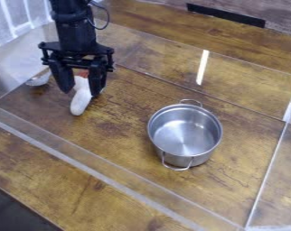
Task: Put the mushroom in the silver pot
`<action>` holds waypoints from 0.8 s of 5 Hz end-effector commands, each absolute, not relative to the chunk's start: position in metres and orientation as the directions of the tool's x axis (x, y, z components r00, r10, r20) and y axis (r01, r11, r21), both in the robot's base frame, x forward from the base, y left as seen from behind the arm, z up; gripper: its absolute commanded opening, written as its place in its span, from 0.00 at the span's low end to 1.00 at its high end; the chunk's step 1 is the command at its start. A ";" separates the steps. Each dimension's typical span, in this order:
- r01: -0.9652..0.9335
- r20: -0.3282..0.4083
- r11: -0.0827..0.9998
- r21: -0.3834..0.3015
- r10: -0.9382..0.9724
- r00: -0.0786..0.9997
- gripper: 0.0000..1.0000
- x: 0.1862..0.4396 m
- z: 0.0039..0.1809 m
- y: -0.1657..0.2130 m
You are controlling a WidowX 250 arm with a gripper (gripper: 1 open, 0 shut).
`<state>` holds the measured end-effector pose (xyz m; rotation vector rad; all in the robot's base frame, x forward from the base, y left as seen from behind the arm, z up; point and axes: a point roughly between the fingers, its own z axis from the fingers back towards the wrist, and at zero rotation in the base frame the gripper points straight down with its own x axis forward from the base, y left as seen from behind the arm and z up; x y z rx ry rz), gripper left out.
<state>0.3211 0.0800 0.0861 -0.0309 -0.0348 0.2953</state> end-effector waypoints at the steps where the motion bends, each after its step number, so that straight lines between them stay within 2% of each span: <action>1: -0.302 0.097 0.953 -0.029 0.304 0.948 1.00 0.328 0.102 0.095; 2: -0.331 0.098 0.944 -0.017 0.331 0.939 1.00 0.323 0.102 0.112; 4: -0.345 0.099 0.939 -0.006 0.344 0.934 1.00 0.317 0.093 0.097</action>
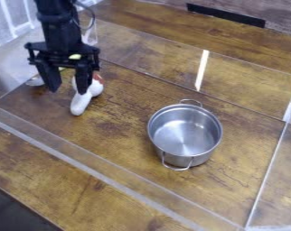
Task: Put the mushroom in the silver pot
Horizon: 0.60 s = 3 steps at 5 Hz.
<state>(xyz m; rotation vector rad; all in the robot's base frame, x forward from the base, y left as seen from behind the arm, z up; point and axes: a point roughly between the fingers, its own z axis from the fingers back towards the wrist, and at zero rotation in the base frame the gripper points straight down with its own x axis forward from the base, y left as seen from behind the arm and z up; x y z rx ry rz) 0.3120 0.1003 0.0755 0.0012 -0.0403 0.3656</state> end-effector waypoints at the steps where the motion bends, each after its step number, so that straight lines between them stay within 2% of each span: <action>1: -0.376 0.103 0.927 -0.008 0.375 0.921 1.00 0.315 0.089 0.096; 2: -0.425 0.109 0.905 -0.012 0.424 0.899 1.00 0.316 0.086 0.101; 3: -0.399 0.100 0.917 -0.018 0.398 0.912 1.00 0.325 0.078 0.110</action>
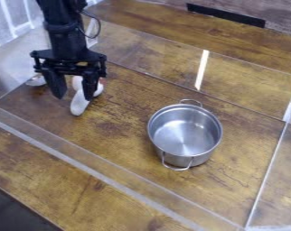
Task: Put the mushroom in the silver pot
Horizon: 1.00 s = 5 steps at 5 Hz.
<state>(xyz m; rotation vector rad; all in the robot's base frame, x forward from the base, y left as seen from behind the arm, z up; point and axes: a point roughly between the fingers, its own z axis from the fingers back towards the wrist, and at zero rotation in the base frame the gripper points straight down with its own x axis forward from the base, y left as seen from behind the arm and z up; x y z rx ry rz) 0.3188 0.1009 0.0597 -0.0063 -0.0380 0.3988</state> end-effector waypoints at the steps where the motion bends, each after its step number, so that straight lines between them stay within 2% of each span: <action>1: -0.371 0.091 0.928 -0.024 0.372 0.924 1.00 0.335 0.070 0.119; 2: -0.406 0.086 0.913 -0.026 0.407 0.909 0.00 0.336 0.065 0.120; 4: -0.457 0.073 0.889 -0.037 0.458 0.886 0.00 0.336 0.050 0.119; 5: -0.483 0.096 0.873 -0.060 0.487 0.868 0.00 0.335 0.073 0.102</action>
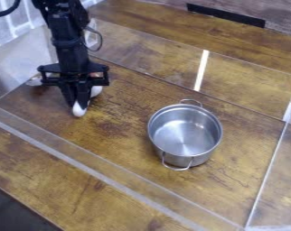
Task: Put the mushroom in the silver pot
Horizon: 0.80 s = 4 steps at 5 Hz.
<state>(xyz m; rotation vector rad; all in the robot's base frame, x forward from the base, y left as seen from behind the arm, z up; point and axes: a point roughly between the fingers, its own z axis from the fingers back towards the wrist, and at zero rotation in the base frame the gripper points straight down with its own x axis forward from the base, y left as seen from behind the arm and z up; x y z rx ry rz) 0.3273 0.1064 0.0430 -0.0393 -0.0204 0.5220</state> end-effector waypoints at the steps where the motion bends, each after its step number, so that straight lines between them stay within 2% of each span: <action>1: -0.502 0.110 0.861 -0.087 0.509 0.854 0.00 0.333 0.095 0.083; 3: -0.524 0.113 0.839 -0.147 0.541 0.833 0.00 0.338 0.162 0.020; 4: -0.535 0.100 0.828 -0.170 0.555 0.826 0.00 0.342 0.159 -0.016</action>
